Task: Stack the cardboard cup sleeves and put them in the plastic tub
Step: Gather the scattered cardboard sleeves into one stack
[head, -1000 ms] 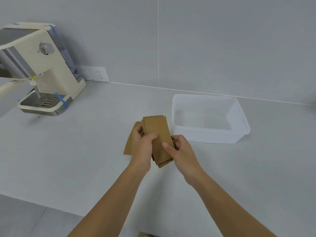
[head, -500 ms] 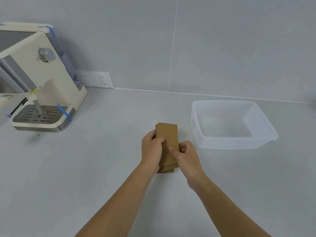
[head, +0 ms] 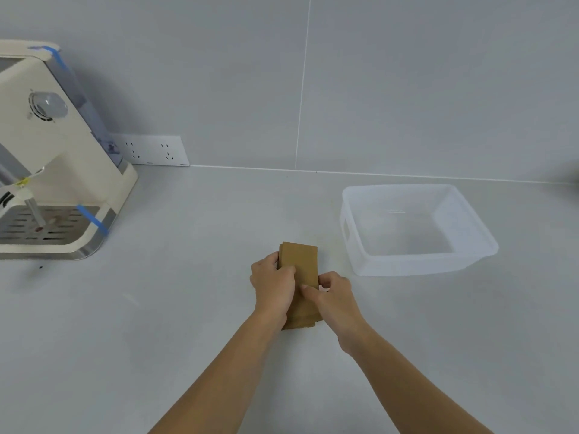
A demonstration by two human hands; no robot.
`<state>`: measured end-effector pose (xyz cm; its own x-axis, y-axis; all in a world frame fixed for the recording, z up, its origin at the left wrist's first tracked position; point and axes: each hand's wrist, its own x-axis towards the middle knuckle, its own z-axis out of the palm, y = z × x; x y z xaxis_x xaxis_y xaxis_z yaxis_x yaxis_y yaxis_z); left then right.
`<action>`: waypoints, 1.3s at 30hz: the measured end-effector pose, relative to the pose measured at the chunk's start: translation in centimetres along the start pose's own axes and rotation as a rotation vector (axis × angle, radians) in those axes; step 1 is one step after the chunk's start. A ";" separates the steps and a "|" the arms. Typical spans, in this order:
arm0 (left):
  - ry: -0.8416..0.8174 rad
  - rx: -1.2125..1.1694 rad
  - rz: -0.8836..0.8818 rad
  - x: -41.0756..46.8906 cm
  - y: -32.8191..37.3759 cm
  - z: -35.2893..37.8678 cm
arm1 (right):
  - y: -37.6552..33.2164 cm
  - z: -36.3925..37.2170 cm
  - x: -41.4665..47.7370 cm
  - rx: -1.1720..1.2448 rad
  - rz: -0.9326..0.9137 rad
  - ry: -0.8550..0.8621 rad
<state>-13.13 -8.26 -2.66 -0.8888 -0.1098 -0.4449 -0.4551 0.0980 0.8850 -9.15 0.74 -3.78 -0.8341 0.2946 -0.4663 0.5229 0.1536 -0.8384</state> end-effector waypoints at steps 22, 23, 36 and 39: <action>-0.192 -0.016 -0.316 0.6 0.6 0.2 | -1.7 0.6 1.7 0.217 0.273 -0.167; -0.206 -0.025 -0.323 0.7 0.5 0.2 | -1.7 0.4 1.9 0.218 0.286 -0.169; -0.455 -0.251 -0.297 2.2 -0.8 -2.2 | -2.3 0.0 2.6 -0.004 0.130 -0.279; -0.523 -0.219 -0.215 2.7 -0.9 -3.4 | -2.6 0.0 2.8 -0.327 -0.017 -0.251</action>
<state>-14.92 -11.99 -4.15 -0.7122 0.4015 -0.5758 -0.6548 -0.0844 0.7511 -12.86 1.19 -2.89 -0.8388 0.0561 -0.5416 0.5031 0.4599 -0.7317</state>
